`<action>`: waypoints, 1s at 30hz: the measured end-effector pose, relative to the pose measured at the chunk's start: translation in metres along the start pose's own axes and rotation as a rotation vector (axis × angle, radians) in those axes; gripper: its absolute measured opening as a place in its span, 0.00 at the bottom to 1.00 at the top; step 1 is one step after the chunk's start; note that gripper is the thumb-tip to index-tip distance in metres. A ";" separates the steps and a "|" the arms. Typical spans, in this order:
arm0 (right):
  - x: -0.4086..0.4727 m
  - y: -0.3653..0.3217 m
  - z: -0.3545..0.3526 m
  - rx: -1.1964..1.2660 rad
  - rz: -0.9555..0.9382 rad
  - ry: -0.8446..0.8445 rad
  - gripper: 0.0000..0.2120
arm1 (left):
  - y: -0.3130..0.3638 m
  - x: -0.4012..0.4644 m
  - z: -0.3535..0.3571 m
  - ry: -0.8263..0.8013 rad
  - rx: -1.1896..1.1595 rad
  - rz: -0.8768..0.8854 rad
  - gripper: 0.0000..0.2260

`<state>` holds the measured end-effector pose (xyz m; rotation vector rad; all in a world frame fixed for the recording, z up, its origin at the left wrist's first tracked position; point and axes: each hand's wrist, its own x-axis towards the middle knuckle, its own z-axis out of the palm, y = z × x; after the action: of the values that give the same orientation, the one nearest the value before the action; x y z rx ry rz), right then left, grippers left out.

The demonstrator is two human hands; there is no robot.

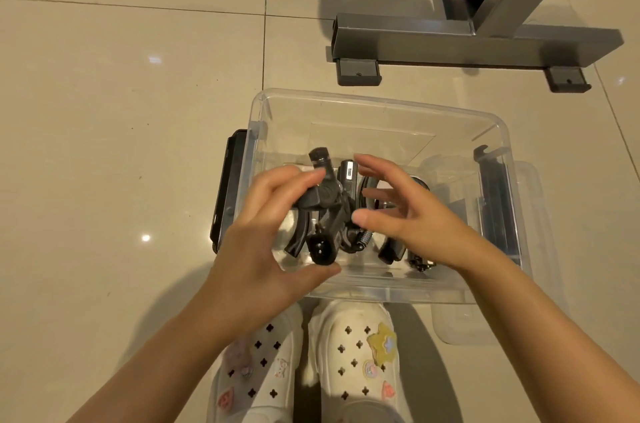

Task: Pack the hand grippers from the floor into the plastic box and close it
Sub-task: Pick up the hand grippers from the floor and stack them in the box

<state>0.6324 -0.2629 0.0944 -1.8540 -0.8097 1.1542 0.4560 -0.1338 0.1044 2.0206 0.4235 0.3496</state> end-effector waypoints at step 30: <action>0.082 -0.011 0.063 -0.682 0.211 -0.020 0.30 | -0.047 -0.011 0.003 0.104 0.398 -0.069 0.32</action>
<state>0.6042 -0.1716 0.0530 -2.5356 -1.1372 1.1027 0.4402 -0.1202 0.0603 2.3731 0.6679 0.3491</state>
